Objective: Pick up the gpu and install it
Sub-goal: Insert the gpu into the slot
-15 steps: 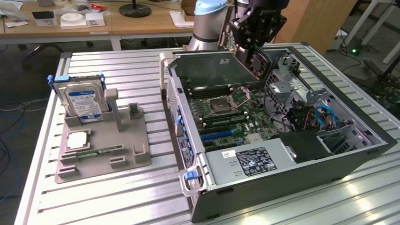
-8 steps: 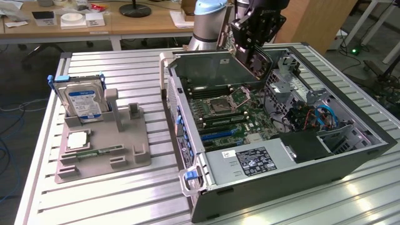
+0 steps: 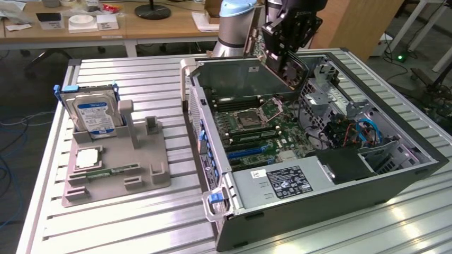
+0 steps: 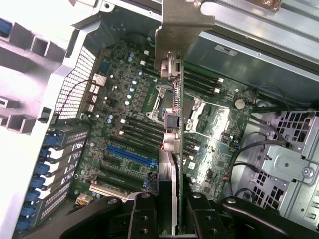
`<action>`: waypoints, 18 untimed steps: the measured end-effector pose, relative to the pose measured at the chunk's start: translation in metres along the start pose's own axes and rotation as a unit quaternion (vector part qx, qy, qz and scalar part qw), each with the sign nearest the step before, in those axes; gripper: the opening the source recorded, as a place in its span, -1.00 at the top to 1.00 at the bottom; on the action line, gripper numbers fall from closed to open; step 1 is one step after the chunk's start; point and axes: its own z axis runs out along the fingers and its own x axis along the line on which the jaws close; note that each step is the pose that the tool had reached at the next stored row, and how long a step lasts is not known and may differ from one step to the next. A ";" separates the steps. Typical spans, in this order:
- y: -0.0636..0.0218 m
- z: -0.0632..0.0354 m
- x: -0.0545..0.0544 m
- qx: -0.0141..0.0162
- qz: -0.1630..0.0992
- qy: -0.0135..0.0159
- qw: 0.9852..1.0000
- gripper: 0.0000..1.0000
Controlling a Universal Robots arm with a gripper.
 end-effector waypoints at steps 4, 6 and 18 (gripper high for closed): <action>-0.0004 0.0000 0.000 0.000 -0.010 0.000 1.000 0.45; -0.0006 0.0000 0.000 0.000 -0.015 0.001 1.000 0.45; -0.0018 -0.0001 0.001 0.000 -0.044 0.002 0.999 0.45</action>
